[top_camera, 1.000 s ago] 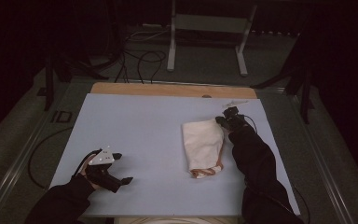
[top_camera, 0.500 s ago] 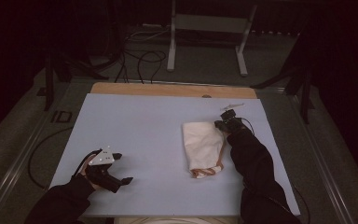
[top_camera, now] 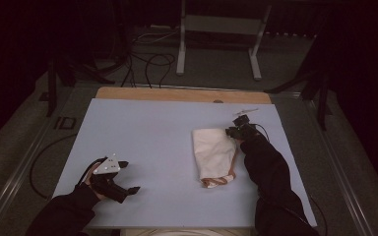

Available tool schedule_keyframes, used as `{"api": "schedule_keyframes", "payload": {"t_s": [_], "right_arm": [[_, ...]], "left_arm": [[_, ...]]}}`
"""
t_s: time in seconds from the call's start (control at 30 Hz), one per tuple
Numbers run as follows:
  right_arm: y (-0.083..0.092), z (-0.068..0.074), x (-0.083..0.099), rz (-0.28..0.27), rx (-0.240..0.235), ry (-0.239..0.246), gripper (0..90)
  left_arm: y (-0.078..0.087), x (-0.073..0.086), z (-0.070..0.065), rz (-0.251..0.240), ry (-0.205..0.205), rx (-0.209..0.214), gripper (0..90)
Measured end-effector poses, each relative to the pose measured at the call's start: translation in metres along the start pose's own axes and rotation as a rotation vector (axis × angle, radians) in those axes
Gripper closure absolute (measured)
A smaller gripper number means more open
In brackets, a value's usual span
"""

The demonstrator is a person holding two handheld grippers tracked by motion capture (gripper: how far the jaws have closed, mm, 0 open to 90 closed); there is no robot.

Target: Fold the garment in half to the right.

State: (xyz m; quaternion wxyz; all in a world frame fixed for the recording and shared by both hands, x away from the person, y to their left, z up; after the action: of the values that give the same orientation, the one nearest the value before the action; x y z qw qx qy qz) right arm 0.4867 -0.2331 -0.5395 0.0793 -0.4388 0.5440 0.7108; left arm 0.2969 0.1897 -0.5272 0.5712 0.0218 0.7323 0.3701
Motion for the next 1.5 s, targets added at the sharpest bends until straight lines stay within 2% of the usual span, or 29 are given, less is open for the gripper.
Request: {"api": "schedule_keyframes", "payload": {"t_s": [0.23,0.47,0.57,0.67,0.7,0.8,0.83,0.87,0.9,1.0,1.23,1.33,1.5], "right_arm": [[0.007,0.002,-0.005,0.004,-0.023,0.002,53.5],[0.011,0.006,-0.011,-0.006,-0.047,0.001,45.1],[0.013,0.01,-0.016,-0.006,-0.071,0.0,35.2],[0.015,0.013,-0.018,-0.006,-0.089,0.006,32.5],[0.017,0.016,-0.021,-0.014,-0.1,0.005,27.0],[0.019,0.02,-0.025,-0.018,-0.135,0.004,18.8],[0.019,0.02,-0.025,-0.018,-0.135,0.004,18.8],[0.02,0.022,-0.026,-0.018,-0.16,0.001,18.8],[0.022,0.025,-0.029,-0.024,-0.196,-0.002,12.4],[0.023,0.03,-0.032,-0.025,-0.21,0.006,9.6],[0.023,0.039,-0.033,-0.032,-0.222,0.013,9.6],[0.024,0.043,-0.033,-0.042,-0.222,0.039,9.6],[0.03,0.048,-0.034,-0.059,-0.232,0.051,9.5]], "left_arm": [[-0.001,0.001,0.0,0.004,-0.005,0.0,0.0],[-0.002,0.001,-0.001,0.004,-0.009,0.001,0.0],[-0.002,0.0,-0.001,-0.001,-0.006,0.006,0.0],[-0.001,0.0,-0.001,-0.002,-0.007,0.006,0.0],[0.0,0.0,-0.001,-0.001,-0.009,0.007,0.0],[0.0,0.0,-0.001,-0.002,-0.012,0.006,0.0],[0.0,0.0,-0.001,-0.002,-0.012,0.006,0.0],[0.0,0.0,-0.001,-0.002,-0.012,0.006,0.0],[-0.001,0.0,-0.002,-0.001,-0.007,0.008,0.0],[-0.002,0.0,-0.002,0.005,-0.012,0.008,0.0],[-0.001,0.0,-0.002,0.003,-0.012,0.007,0.0],[-0.001,0.0,-0.002,0.006,-0.016,0.007,0.0],[-0.001,0.0,-0.002,0.003,-0.017,0.007,0.0]]}}
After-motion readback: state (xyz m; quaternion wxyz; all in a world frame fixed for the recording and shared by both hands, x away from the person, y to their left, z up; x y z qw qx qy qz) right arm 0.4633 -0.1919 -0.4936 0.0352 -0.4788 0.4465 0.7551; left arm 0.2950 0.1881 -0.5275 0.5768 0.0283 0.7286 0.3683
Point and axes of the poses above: each handheld gripper's, and its own axes: y roughly backward along the jaws, x roughly out of its underside, z roughly to its left, the point moved 4 cm from there along -y, roughly forward along the jaws, and after that the axes turned 4 degrees about -z, right-handed, at the moved point
